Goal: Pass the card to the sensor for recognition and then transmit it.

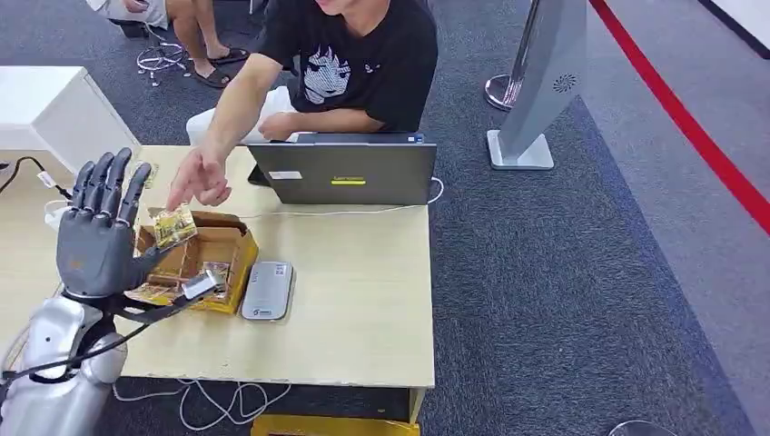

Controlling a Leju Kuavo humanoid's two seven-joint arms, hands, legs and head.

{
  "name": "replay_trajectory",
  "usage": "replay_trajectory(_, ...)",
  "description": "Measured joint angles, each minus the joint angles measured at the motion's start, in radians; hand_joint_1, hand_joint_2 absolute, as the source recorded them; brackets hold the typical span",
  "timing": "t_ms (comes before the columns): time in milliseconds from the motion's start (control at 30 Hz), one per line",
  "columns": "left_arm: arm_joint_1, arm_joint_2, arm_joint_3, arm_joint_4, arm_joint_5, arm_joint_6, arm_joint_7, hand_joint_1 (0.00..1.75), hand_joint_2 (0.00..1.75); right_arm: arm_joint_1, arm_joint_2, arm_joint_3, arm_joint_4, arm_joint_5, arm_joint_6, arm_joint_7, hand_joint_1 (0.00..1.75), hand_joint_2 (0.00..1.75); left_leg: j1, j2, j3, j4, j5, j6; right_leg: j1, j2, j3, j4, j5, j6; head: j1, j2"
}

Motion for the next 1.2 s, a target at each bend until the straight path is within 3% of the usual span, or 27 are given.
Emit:
replay_trajectory(267,-0.109,0.028,-0.031,0.215,0.004,-0.002,0.008,0.00,1.75,-0.005,0.000,0.013,-0.002,0.010,0.005,-0.004,0.00,1.75,0.000,0.000,-0.001,0.000,0.001,0.001,0.000,0.001,0.001,0.000,0.001,0.001,0.000,0.000)
replay_trajectory(633,-0.135,0.028,-0.040,0.297,0.011,0.017,0.014,0.03,1.75,-0.008,-0.002,0.027,-0.005,0.015,0.017,-0.014,0.00,1.75,0.000,0.000,-0.002,0.000,0.000,0.001,0.000,0.001,0.000,0.000,0.001,0.001,0.000,0.000)
replay_trajectory(667,-0.135,0.028,-0.042,0.300,0.011,0.018,0.014,0.68,1.75,-0.008,-0.002,0.028,-0.005,0.017,0.017,-0.014,0.00,1.75,0.000,0.000,-0.002,0.000,0.001,0.001,0.000,0.001,0.000,0.000,0.001,0.001,0.000,0.000)
replay_trajectory(700,-0.136,0.028,-0.044,0.302,0.011,0.018,0.014,1.75,1.75,-0.008,-0.002,0.028,-0.005,0.017,0.017,-0.014,0.00,1.75,0.000,0.000,-0.002,0.000,0.001,0.001,0.000,0.001,0.000,0.000,0.001,0.001,0.000,0.000)
replay_trajectory(1200,-0.140,0.019,-0.045,0.315,0.036,0.018,0.014,1.75,1.75,-0.009,-0.003,0.031,-0.005,0.017,0.017,-0.018,0.00,1.75,0.000,0.000,-0.002,0.000,0.000,0.001,0.000,0.001,0.000,0.000,0.001,0.001,0.000,0.000)
